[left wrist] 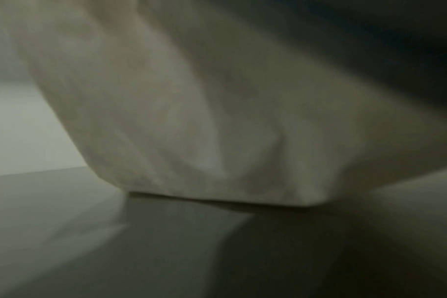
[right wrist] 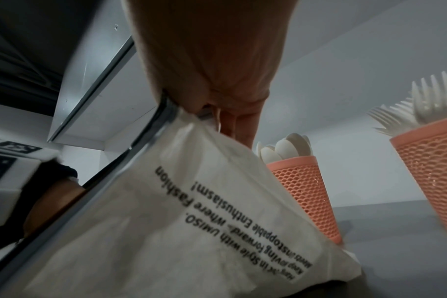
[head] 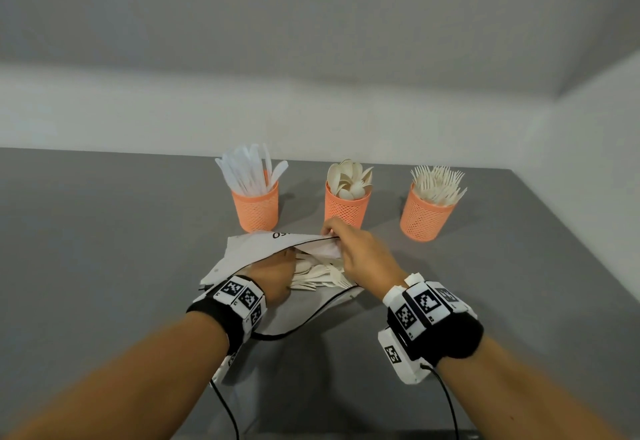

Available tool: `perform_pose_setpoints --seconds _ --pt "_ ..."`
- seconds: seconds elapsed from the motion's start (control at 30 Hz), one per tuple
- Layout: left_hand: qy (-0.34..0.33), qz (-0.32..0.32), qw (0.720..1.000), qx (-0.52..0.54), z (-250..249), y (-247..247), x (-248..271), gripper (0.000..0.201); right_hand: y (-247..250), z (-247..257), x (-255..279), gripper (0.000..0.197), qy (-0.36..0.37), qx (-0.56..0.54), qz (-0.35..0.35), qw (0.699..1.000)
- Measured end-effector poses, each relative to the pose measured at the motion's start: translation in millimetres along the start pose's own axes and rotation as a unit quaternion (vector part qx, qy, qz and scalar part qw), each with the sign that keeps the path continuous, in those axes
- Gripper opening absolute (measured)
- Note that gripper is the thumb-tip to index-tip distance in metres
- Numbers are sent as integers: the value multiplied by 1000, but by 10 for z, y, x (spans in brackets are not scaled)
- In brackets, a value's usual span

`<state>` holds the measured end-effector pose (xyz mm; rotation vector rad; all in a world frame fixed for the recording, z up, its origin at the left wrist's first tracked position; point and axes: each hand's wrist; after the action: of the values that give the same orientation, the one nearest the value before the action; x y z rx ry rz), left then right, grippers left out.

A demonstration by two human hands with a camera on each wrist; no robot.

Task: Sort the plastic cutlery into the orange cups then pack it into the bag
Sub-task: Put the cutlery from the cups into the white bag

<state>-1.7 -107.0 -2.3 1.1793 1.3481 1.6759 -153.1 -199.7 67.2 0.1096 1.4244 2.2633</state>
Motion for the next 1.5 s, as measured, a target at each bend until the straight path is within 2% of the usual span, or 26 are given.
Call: perform_pose_setpoints --seconds 0.1,0.27,0.33,0.47,0.53,0.63,0.77,0.87,0.97,1.07,1.17,1.23,1.3,1.4,1.5 --pt "17 -15 1000 1 -65 -42 56 35 -23 -13 24 40 4 -4 -20 1000" --pt "32 -29 999 19 -92 -25 177 30 -58 -30 48 46 78 15 -37 996" --pt "35 -31 999 25 -146 27 227 28 -72 -50 56 39 68 22 -27 997" --pt "90 -38 993 -59 -197 251 254 23 -121 -47 38 36 52 8 9 999" --pt "70 -14 996 -57 -178 277 233 23 -132 -23 21 42 46 -4 43 998" --pt "17 23 993 -113 -211 303 274 24 -131 -20 30 51 36 -23 75 996" --pt "-5 10 992 -129 -335 400 403 26 -174 -58 18 58 25 -43 82 995" --pt "-6 0 991 -133 -371 476 519 27 -190 -109 -16 62 19 -32 116 993" --pt "-20 13 993 -120 -275 511 685 26 -208 -238 -37 54 6 -24 130 991" --pt "-44 35 995 -84 -85 529 861 26 -228 -367 -20 42 -21 -28 139 990" --pt "-51 59 997 21 180 628 1003 20 -293 -429 51 35 -7 -86 196 977" --pt "-62 85 990 91 322 709 1058 5 -368 -448 111 40 -2 -82 241 967" --pt "-69 82 981 164 411 751 1064 14 -476 -490 140 53 -17 -57 267 962" --pt "-77 90 927 355 418 751 1020 22 -554 -533 134 68 -57 -25 285 957" --pt "-82 84 865 488 336 696 927 7 -544 -501 159 44 -58 39 304 950"
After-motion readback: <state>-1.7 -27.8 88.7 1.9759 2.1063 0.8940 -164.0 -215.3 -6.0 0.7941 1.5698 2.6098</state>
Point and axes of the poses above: each hand's wrist, its own x-axis away from the middle knuckle, its own y-axis out of the back of the hand, z = x × y
